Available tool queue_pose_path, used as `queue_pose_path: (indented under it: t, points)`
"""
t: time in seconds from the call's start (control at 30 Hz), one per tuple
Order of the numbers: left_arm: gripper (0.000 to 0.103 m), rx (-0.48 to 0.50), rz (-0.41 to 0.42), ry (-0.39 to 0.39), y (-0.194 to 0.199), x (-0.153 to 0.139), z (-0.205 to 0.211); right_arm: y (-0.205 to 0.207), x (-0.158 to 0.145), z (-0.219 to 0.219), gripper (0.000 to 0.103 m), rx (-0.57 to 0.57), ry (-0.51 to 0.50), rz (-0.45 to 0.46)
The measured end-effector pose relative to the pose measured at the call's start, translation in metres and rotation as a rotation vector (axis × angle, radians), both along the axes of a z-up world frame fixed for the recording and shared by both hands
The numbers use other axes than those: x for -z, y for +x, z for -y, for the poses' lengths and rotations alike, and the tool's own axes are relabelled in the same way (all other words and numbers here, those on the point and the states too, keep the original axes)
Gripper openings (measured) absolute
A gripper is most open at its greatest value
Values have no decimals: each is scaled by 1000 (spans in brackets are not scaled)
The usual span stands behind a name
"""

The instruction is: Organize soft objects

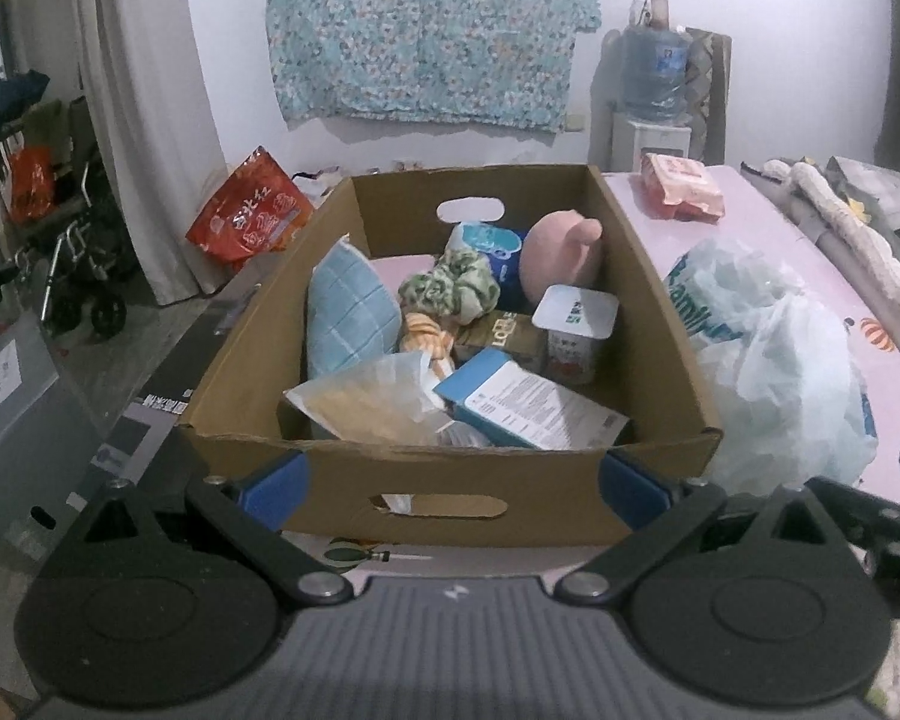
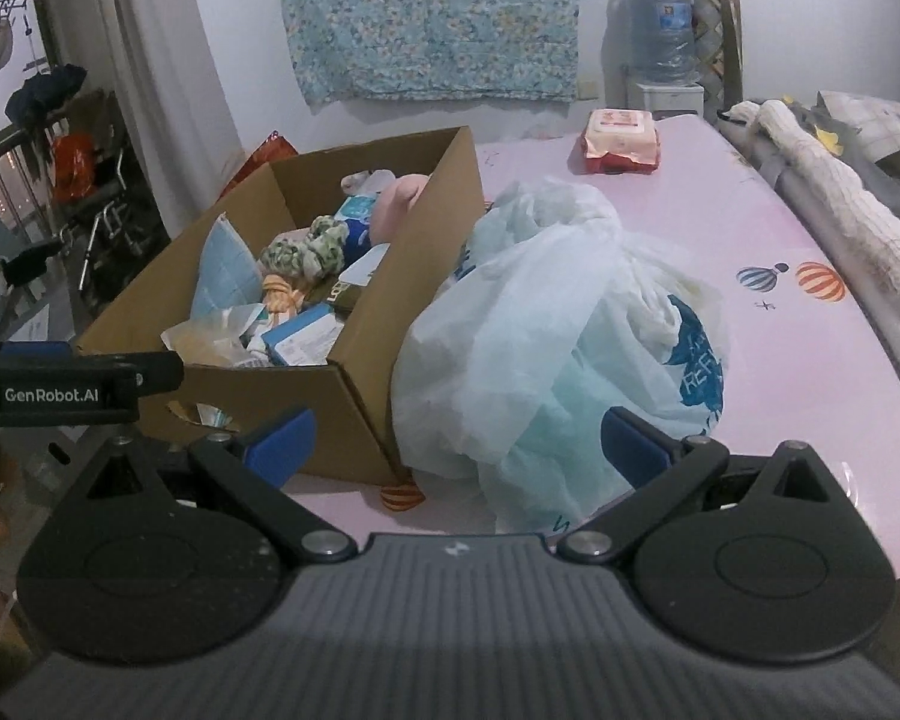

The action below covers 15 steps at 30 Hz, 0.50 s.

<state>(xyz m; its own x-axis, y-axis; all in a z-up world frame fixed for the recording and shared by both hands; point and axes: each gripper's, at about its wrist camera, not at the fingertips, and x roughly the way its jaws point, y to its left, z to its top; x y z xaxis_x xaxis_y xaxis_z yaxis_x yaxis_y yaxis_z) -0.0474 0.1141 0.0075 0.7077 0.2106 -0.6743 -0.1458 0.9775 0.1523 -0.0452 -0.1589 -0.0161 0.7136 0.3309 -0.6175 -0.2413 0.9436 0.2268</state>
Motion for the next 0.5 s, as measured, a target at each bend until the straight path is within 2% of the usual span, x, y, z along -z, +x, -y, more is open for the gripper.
queue_pose_path:
  t: [0.5]
  points:
    - [103,29,-66,4,9,7,3,15,6,2,102,9,6,-48]
